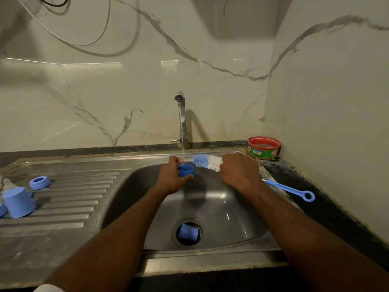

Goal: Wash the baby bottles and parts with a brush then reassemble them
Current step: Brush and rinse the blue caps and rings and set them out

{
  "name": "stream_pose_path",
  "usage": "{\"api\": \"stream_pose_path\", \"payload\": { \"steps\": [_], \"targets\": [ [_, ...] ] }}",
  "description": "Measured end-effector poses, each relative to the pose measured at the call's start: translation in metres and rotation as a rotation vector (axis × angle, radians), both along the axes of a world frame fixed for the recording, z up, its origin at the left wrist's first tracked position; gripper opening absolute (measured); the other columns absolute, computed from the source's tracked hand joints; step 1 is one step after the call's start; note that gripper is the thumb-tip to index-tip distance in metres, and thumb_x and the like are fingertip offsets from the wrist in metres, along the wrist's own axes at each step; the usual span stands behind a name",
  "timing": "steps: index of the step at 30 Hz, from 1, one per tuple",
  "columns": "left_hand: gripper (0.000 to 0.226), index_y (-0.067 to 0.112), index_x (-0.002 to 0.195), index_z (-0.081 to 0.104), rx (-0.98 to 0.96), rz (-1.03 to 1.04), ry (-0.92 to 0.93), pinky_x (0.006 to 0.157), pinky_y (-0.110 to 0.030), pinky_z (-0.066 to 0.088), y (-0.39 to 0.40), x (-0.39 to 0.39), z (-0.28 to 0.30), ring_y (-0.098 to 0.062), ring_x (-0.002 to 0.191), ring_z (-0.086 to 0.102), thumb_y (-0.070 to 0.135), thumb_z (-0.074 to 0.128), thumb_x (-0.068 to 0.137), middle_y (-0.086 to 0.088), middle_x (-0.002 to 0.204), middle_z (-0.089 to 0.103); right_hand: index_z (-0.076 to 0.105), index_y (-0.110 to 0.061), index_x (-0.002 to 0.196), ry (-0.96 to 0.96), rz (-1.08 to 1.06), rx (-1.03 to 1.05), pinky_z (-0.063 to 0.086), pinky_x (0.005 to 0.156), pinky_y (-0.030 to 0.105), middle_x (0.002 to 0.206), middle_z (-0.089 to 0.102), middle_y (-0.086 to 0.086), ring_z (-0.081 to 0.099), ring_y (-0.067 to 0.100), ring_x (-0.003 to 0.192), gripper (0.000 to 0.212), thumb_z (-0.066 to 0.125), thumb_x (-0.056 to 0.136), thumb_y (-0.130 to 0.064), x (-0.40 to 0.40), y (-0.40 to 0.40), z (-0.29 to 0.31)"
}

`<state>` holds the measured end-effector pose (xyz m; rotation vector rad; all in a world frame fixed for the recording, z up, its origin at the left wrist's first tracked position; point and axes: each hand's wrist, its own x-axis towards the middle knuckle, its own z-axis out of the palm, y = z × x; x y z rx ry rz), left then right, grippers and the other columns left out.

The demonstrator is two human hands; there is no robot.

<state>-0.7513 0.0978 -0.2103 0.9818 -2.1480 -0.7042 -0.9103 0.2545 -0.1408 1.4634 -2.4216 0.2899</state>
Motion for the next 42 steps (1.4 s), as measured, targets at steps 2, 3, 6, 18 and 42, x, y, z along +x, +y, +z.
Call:
{"api": "stream_pose_path", "payload": {
  "steps": [2,3,6,18,42],
  "targets": [
    [0.054,0.017,0.124,0.049,-0.024,0.042,0.015,0.079,-0.020,0.051,-0.001,0.001,0.002,-0.011,0.105,0.059,0.022,0.083,0.082,0.002,0.117,0.058,0.065,-0.024,0.108,-0.011,-0.008,0.004,0.047,0.065,0.033,0.090,0.061,-0.001,0.062,0.020,0.085,0.017,0.061,0.095,-0.034,-0.001,0.000,0.000],
    [0.054,0.016,0.125,0.051,-0.060,0.057,-0.014,0.082,-0.020,0.049,-0.002,0.002,0.002,-0.012,0.108,0.057,0.022,0.084,0.082,0.000,0.120,0.059,0.065,-0.024,0.108,-0.009,-0.013,0.004,0.046,0.065,0.033,0.092,0.062,0.000,0.063,0.020,0.087,0.018,0.060,0.095,-0.034,-0.001,0.000,0.001],
    [0.059,0.022,0.129,0.054,-0.278,0.121,-0.279,0.097,-0.034,0.049,-0.001,0.007,0.003,-0.018,0.116,0.054,0.026,0.085,0.079,-0.002,0.129,0.059,0.067,-0.025,0.107,0.037,-0.029,-0.012,0.043,0.066,0.031,0.101,0.068,-0.001,0.065,0.022,0.094,0.018,0.057,0.094,-0.031,-0.002,0.001,0.003],
    [0.057,0.020,0.136,0.054,-0.331,0.156,-0.322,0.103,-0.034,0.043,-0.002,0.012,0.009,-0.022,0.122,0.051,0.018,0.079,0.084,-0.005,0.134,0.056,0.069,-0.029,0.117,0.048,0.067,-0.074,0.040,0.069,0.031,0.105,0.070,-0.001,0.065,0.020,0.096,0.039,0.055,0.092,-0.056,-0.009,0.000,0.006],
    [0.057,0.025,0.137,0.055,-0.402,-0.108,-0.247,0.108,-0.038,0.044,0.000,0.023,0.019,-0.018,0.125,0.054,0.026,0.079,0.086,0.000,0.136,0.059,0.069,-0.029,0.120,-0.004,0.127,-0.031,0.052,0.082,0.037,0.109,0.071,0.000,0.064,0.022,0.098,0.041,0.051,0.094,-0.055,-0.002,0.000,0.007]
  ]
}}
